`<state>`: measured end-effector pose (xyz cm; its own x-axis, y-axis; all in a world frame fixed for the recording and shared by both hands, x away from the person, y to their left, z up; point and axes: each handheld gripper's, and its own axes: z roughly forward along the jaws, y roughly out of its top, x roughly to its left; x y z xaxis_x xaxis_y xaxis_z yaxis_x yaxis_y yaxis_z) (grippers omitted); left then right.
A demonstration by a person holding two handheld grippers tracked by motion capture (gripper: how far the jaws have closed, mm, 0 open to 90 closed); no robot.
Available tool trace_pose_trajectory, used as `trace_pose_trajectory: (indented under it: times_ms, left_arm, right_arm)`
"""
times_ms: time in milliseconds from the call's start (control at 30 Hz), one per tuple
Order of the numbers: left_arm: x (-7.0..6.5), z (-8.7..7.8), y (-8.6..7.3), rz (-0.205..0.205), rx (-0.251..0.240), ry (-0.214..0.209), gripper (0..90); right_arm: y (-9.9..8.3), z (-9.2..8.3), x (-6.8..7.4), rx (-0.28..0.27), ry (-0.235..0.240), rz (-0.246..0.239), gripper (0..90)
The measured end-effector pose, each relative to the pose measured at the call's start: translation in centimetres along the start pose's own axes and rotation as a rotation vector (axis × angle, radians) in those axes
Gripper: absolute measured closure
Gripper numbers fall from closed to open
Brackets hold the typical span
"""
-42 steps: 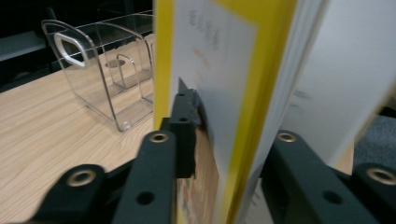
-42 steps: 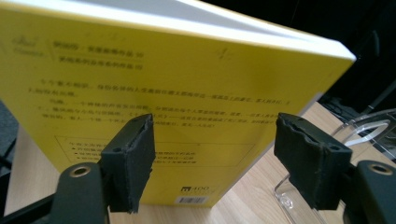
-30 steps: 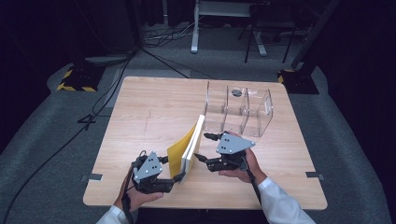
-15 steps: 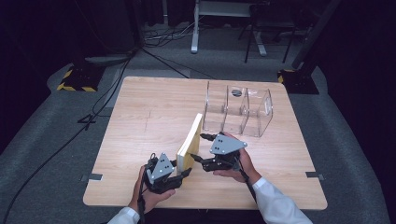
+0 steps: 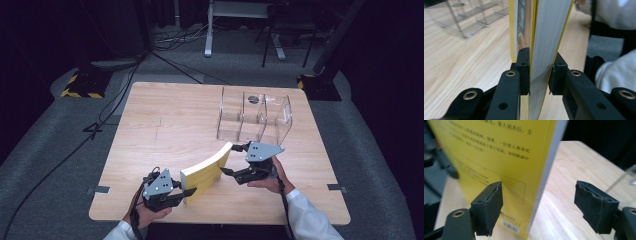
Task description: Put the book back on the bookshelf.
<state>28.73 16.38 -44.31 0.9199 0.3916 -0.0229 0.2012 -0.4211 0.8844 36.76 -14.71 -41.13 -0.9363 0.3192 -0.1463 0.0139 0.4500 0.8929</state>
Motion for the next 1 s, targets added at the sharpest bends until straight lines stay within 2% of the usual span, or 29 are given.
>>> trace_pose_trajectory:
  times_ms: [67,167,200,233,267,300,400,433,467,533,600,667,700,733,833,900,1000]
  left_arm:
    - [0.1,0.2,0.1,-0.002,-0.001,-0.024,73.9]
    - [0.1,0.4,0.3,0.010,0.001,-0.022,73.7]
    - [0.2,0.5,0.4,0.016,0.001,-0.014,73.7]
    - [0.3,0.6,0.3,0.010,-0.003,-0.016,73.8]
    - [0.5,0.5,0.3,0.009,-0.010,-0.011,73.7]
    - [0.7,0.4,0.2,0.003,-0.012,0.004,73.6]
    - [1.6,0.4,-0.1,-0.027,-0.011,0.045,71.9]
    - [1.6,0.4,-0.1,-0.027,-0.011,0.045,69.6]
    - [1.7,0.4,-0.2,-0.028,-0.013,0.051,69.6]
    - [1.8,0.7,0.1,-0.020,0.002,0.075,66.6]
    - [2.1,0.9,0.3,-0.015,0.009,0.078,62.2]
    - [2.3,1.2,0.5,-0.011,0.011,0.071,60.8]
    - [2.4,1.5,0.8,0.001,0.017,0.047,60.9]
    - [2.4,1.5,0.8,0.001,0.017,0.047,62.5]
    - [2.4,2.5,1.5,0.035,0.027,0.000,64.7]
    - [2.5,3.5,2.0,0.052,0.028,-0.041,67.5]
    - [2.7,4.9,2.7,0.071,0.025,-0.094,69.9]
  right_arm:
    - [-0.1,0.2,0.0,0.007,0.050,-0.012,23.6]
    - [-0.6,1.1,-0.1,0.035,0.135,-0.012,29.2]
    - [-0.8,1.4,-0.1,0.044,0.157,-0.018,34.6]
    - [-1.2,1.6,0.1,0.047,0.170,-0.028,35.5]
    - [-1.3,1.7,0.3,0.043,0.161,-0.036,36.5]
    - [-1.5,1.5,0.2,0.035,0.154,-0.038,41.3]
    - [-1.8,0.9,-0.3,0.004,0.188,-0.007,55.5]
    - [-2.0,0.6,-0.4,-0.009,0.206,-0.009,59.9]
    - [-2.0,0.6,-0.4,-0.009,0.206,-0.009,59.9]
    - [-2.1,0.2,-0.2,-0.011,0.210,-0.022,65.8]
    - [-2.4,-0.3,0.0,-0.022,0.232,-0.033,71.1]
    - [-2.6,-0.9,0.5,-0.032,0.241,-0.052,75.1]
    - [-2.8,-1.3,1.0,-0.037,0.230,-0.062,75.9]
    - [-2.9,-1.6,1.2,-0.039,0.220,-0.069,76.0]
    - [-3.2,-2.3,1.3,-0.033,0.206,-0.079,75.9]
    - [-3.6,-3.3,0.9,-0.031,0.204,-0.068,75.8]
    - [-4.5,-4.3,0.2,-0.046,0.209,-0.024,73.7]
